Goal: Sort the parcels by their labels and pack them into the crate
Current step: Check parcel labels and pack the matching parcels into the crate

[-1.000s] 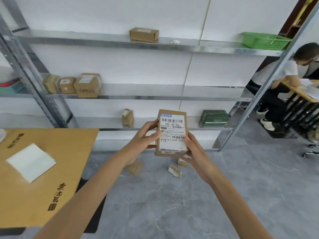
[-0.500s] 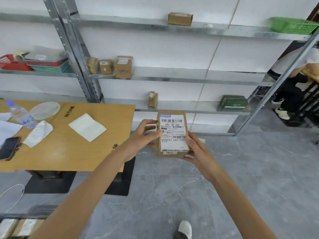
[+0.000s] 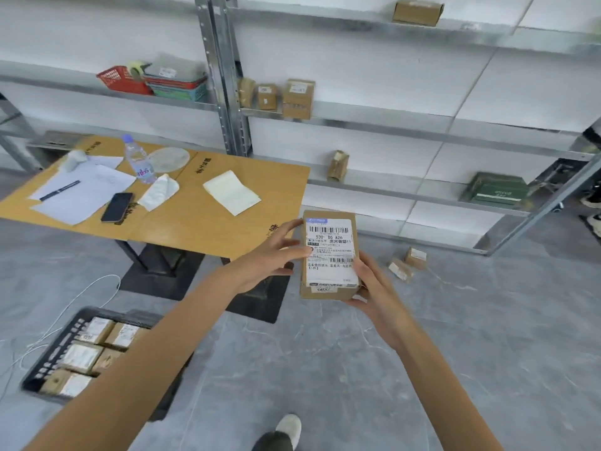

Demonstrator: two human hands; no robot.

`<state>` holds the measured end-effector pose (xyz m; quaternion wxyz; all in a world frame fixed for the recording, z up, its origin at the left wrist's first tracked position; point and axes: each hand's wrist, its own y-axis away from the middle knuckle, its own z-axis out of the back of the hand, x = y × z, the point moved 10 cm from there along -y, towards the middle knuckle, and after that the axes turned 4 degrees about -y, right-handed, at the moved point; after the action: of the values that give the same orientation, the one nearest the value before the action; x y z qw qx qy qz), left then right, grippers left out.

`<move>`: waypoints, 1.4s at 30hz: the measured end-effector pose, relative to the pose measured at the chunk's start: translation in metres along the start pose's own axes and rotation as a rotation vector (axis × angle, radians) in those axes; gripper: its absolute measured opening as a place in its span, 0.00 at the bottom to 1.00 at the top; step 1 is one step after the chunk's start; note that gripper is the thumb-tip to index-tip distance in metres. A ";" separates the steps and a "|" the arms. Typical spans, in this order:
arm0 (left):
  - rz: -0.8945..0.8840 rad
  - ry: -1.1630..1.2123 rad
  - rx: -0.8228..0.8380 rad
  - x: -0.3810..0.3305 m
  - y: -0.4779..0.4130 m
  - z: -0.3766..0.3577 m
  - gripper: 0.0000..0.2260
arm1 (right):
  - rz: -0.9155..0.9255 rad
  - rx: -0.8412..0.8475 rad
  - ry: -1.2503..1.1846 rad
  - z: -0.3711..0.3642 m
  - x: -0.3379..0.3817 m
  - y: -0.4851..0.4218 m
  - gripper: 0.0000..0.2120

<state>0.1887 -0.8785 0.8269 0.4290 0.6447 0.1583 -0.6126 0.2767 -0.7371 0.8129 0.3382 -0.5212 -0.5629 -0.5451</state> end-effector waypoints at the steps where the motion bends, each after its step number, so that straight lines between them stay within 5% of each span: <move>1: 0.012 0.003 -0.016 0.006 0.007 0.002 0.26 | -0.010 0.005 -0.003 -0.006 -0.006 0.006 0.19; 9: 0.102 -0.038 -0.217 0.061 0.079 0.069 0.12 | -0.112 0.066 0.046 -0.085 -0.049 0.035 0.17; 15: 0.156 -0.088 -0.248 0.118 0.160 0.174 0.14 | -0.128 0.106 0.091 -0.194 -0.078 0.040 0.14; 22: 0.147 0.154 -0.236 0.188 0.259 0.311 0.19 | -0.159 0.141 0.096 -0.371 -0.120 0.037 0.16; 29: 0.118 0.359 -0.460 0.229 0.305 0.427 0.14 | -0.243 0.147 0.057 -0.495 -0.154 0.024 0.28; 32: 0.151 0.339 -0.463 0.238 0.299 0.455 0.13 | -0.255 0.160 -0.001 -0.524 -0.160 0.000 0.34; 42: 0.341 0.031 -0.329 0.261 0.222 0.527 0.10 | -0.292 -0.091 -0.046 -0.525 -0.188 -0.124 0.24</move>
<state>0.0576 -1.4854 0.7279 0.6232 0.5928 0.1514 -0.4870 0.1031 -1.2684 0.6955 0.2185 -0.4608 -0.6151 -0.6013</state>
